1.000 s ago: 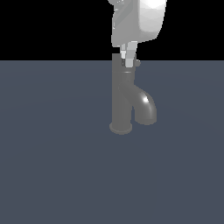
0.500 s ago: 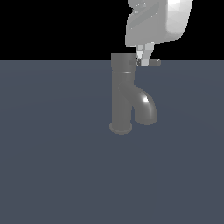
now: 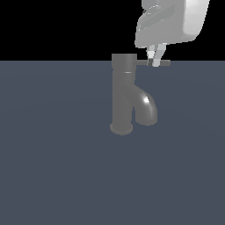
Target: Turn on the faucet by rotating a designated handle.
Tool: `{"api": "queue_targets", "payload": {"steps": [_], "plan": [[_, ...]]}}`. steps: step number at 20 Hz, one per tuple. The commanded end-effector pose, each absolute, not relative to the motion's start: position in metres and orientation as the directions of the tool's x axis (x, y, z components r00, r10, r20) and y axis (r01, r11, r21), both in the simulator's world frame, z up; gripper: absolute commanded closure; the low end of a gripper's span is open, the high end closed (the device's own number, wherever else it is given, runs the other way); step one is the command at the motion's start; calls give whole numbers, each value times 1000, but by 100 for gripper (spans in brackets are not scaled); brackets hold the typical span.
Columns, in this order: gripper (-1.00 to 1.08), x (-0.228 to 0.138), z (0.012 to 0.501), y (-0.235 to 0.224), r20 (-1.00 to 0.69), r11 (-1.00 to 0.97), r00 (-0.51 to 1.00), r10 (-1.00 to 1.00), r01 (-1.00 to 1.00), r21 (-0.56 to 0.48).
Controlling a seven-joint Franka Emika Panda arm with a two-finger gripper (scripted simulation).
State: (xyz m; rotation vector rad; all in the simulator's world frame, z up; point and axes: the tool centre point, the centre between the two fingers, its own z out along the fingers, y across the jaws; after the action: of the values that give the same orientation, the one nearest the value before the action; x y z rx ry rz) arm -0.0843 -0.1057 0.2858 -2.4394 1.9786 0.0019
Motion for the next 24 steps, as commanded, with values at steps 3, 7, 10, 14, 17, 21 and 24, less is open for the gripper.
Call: {"api": "queue_targets", "payload": {"steps": [3, 7, 10, 14, 17, 21, 24], "plan": [[108, -76, 286, -112, -1, -204, 204, -979, -979, 0], [108, -68, 286, -118, -1, -201, 201, -979, -979, 0], [108, -61, 286, -123, -1, -199, 199, -980, -980, 0], [108, -53, 286, -129, -1, -197, 197, -980, -980, 0], [108, -46, 286, -134, -1, -195, 195, -981, -981, 0], [108, -38, 286, -140, -1, -192, 192, -981, -981, 0], [108, -32, 286, -145, 0, -190, 190, -982, -982, 0]]}}
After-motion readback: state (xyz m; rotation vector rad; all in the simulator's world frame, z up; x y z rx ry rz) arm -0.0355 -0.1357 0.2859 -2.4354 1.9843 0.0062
